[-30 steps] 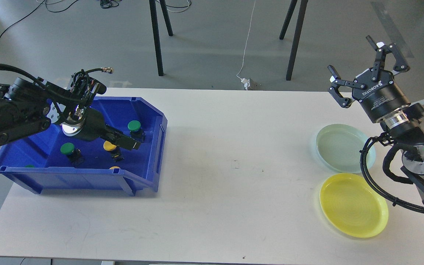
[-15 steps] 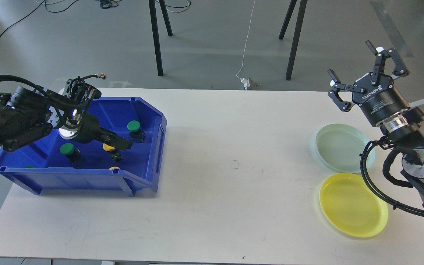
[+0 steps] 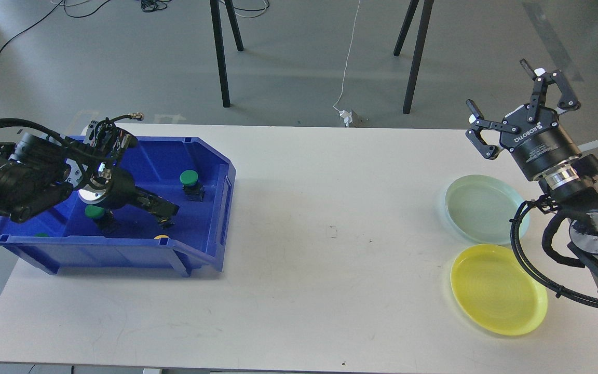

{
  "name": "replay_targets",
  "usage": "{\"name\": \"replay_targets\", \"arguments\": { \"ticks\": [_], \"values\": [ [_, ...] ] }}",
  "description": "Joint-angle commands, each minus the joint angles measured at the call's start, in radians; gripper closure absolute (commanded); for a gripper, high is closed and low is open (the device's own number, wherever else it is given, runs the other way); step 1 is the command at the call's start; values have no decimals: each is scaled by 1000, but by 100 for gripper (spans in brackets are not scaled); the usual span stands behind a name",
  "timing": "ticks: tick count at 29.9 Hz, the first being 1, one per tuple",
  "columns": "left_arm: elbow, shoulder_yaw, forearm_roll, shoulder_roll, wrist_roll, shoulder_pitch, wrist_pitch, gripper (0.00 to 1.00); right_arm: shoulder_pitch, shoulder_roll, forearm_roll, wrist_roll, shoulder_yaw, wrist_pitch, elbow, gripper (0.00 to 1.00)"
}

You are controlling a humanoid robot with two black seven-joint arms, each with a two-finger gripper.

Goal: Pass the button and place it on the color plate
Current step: 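Grasp the yellow-capped button in the bin with the left gripper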

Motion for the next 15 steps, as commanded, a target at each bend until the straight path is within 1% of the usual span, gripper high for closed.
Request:
{"name": "replay_targets", "arguments": {
  "ticks": [1, 4, 5, 6, 7, 8, 9, 11, 15],
  "values": [
    [2, 0, -3, -5, 0, 16, 3, 3, -13, 0, 0, 0, 7, 0, 0, 1],
    [3, -5, -3, -16, 0, 24, 10, 8, -21, 0, 0, 0, 14, 0, 0, 1],
    [3, -6, 0, -16, 0, 26, 18, 11, -26, 0, 0, 0, 14, 0, 0, 1],
    [3, -6, 2, -16, 0, 27, 26, 18, -27, 0, 0, 0, 15, 0, 0, 1],
    [3, -6, 2, -18, 0, 30, 29, 31, -29, 0, 0, 0, 18, 0, 0, 1],
    [3, -5, 5, -18, 0, 30, 30, 42, -33, 0, 0, 0, 20, 0, 0, 1],
    [3, -5, 5, -18, 0, 30, 32, 47, -36, 0, 0, 0, 21, 0, 0, 1],
    [3, -5, 5, -18, 0, 30, 33, 53, -38, 0, 0, 0, 21, 0, 0, 1],
    [9, -3, 6, -18, 0, 32, 46, 61, -44, 0, 0, 0, 21, 0, 0, 1]
  ]
}}
